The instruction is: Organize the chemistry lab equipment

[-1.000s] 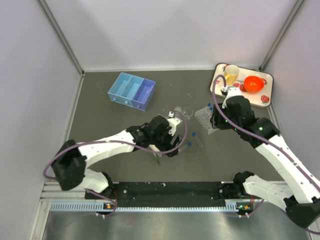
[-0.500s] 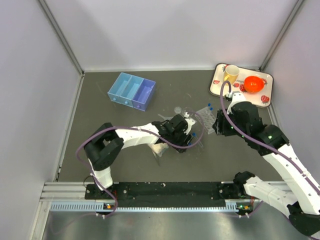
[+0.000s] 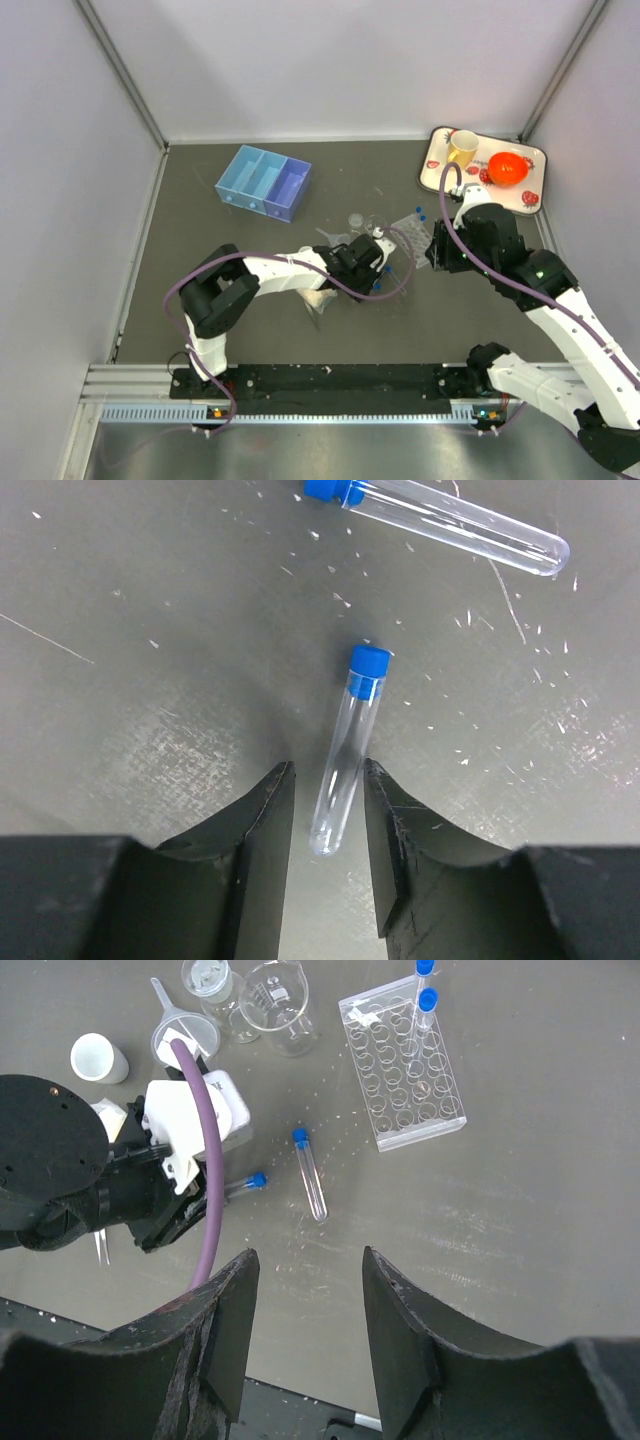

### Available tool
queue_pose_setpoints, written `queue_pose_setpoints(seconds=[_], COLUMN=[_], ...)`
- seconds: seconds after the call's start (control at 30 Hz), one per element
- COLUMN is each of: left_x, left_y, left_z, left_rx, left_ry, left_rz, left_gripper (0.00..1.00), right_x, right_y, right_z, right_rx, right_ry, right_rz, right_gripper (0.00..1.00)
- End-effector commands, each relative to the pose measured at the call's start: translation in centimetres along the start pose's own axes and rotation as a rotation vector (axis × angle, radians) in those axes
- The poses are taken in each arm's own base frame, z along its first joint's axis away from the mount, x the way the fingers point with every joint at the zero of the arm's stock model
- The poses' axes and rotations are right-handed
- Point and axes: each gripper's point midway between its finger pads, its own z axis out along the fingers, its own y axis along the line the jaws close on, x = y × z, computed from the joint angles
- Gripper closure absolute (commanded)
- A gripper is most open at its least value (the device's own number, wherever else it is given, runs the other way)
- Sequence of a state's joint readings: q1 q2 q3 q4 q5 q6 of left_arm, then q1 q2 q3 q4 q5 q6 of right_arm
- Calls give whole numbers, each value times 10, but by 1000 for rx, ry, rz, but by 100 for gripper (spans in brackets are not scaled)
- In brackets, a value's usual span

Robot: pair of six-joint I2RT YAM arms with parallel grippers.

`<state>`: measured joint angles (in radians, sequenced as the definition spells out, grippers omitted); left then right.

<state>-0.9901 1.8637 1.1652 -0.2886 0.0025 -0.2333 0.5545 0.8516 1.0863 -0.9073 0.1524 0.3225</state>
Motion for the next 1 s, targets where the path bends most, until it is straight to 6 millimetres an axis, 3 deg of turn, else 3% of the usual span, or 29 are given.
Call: queue_pose_setpoints(seconds=[0.0, 0.2, 0.33, 0.4, 0.5, 0.6, 0.73, 0.8, 0.83, 0.97], left_x=[16, 30, 34, 35, 29, 17, 0, -1, -9, -13], left_y=[4, 3, 3, 2, -4, -10, -25, -36, -43, -88], left_z=[5, 3, -1, -4, -19, -45, -95, -112, -130, -179], left_rx=[-54, -93, -122, -117, -89, -60, 34, 105, 152, 442], left_ry=[28, 45, 55, 55, 29, -12, -86, -102, -149, -212], left_rz=[11, 21, 28, 24, 16, 12, 12, 16, 16, 49], left_gripper=[62, 71, 87, 99, 100, 100, 100, 100, 100, 100], right_x=[2, 8, 11, 11, 10, 7, 6, 10, 13, 20], right_y=[1, 3, 2, 1, -2, 0, 13, 28, 34, 78], right_z=[0, 3, 4, 3, 0, -6, -16, -20, -22, -41], right_rx=[-9, -19, -18, -11, -1, -19, -102, -197, -234, -518], right_ry=[-10, 3, 3, -3, -21, -40, -44, -21, -11, 18], right_rz=[-4, 15, 24, 33, 44, 50, 25, 2, -8, -38], right_gripper=[54, 55, 55, 54, 54, 54, 54, 54, 54, 54])
